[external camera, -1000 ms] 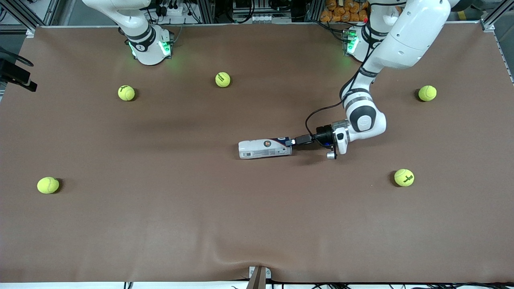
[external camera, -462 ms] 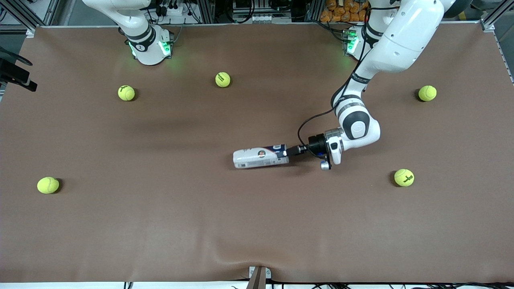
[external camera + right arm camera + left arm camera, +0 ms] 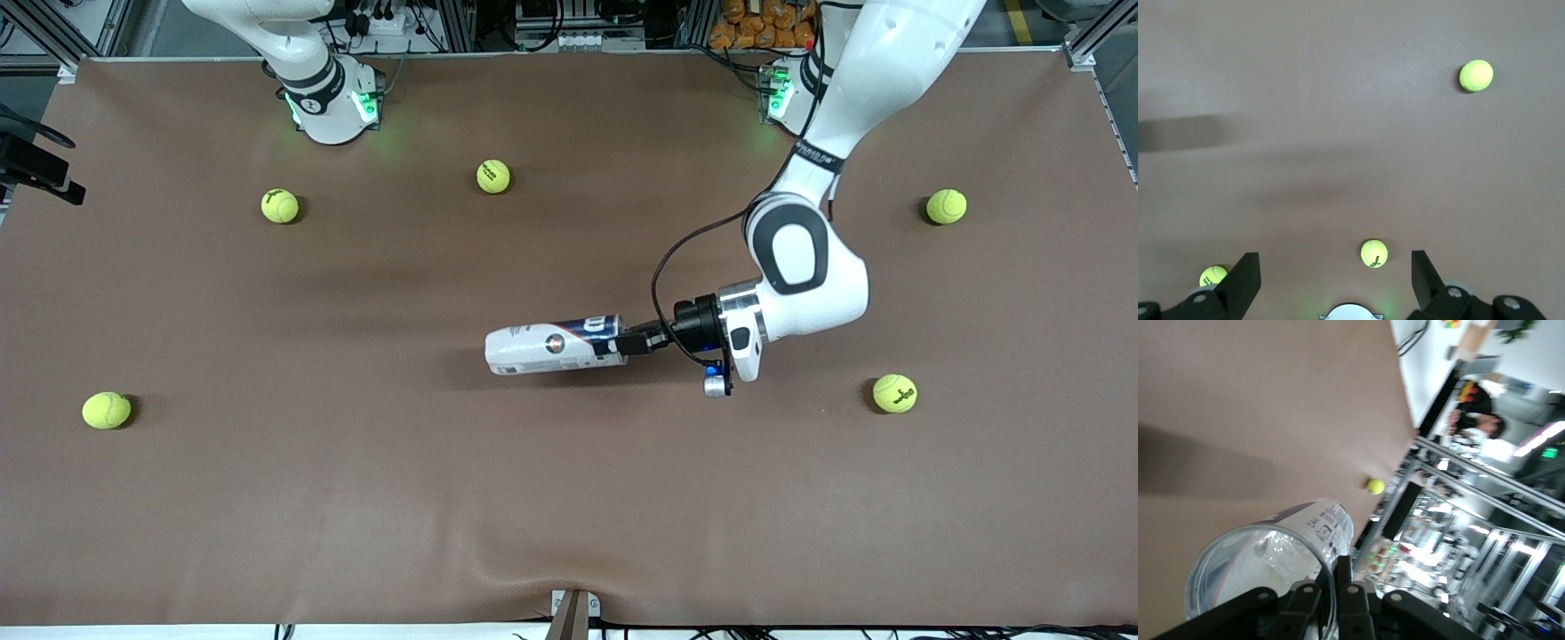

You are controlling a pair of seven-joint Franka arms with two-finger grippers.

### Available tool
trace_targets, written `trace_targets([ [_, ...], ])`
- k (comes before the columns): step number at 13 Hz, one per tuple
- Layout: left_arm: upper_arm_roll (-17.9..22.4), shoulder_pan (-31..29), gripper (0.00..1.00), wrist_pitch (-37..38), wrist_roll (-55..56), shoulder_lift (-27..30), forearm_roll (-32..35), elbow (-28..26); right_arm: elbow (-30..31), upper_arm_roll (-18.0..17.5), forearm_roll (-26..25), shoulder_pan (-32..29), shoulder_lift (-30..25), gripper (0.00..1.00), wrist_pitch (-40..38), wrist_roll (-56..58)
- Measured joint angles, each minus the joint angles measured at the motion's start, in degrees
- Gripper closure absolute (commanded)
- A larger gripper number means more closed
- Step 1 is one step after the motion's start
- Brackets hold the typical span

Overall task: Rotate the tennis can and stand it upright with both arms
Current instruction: 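Rotate the can upright with the left gripper and lower it onto the table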

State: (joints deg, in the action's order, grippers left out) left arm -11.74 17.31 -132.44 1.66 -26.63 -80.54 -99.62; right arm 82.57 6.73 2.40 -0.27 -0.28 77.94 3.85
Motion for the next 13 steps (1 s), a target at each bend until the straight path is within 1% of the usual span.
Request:
trace_targets([
  [2, -0.3, 0.2, 1.00, 0.2, 16.5, 1.5, 17.0, 3.4, 0.0, 0.0, 0.0, 0.0, 0.0, 0.00, 0.0, 0.0],
  [3, -1.0, 0.4, 1.00, 1.1, 25.7, 1.7, 26.4, 6.1, 0.0, 0.0, 0.0, 0.0, 0.0, 0.00, 0.0, 0.0],
  [4, -1.7, 0.6, 1.00, 2.2, 31.8, 1.8, 32.5, 8.2, 0.0, 0.0, 0.0, 0.0, 0.0, 0.00, 0.0, 0.0],
  [5, -2.3, 1.0, 1.00, 3.5, 36.2, 1.8, 37.2, 9.6, 0.0, 0.0, 0.0, 0.0, 0.0, 0.00, 0.0, 0.0],
  [7, -2.7, 2.3, 1.00, 5.4, 41.6, 1.7, 45.1, 10.7, 0.0, 0.0, 0.0, 0.0, 0.0, 0.00, 0.1, 0.0],
  [9, -2.9, 4.4, 1.00, 7.7, 48.3, 1.7, 55.8, 11.7, 0.0, 0.0, 0.0, 0.0, 0.0, 0.00, 0.1, 0.0],
  [11, -3.0, 7.8, 1.00, 11.0, 55.7, 1.6, 66.8, 13.4, 0.0, -0.1, 0.0, 0.0, 0.0, 0.00, 0.1, 0.0],
  [13, -2.9, 11.7, 1.00, 12.5, 61.3, 1.1, 75.4, 14.0, 0.0, -0.1, 0.0, 0.0, 0.0, 0.00, 0.1, 0.0],
])
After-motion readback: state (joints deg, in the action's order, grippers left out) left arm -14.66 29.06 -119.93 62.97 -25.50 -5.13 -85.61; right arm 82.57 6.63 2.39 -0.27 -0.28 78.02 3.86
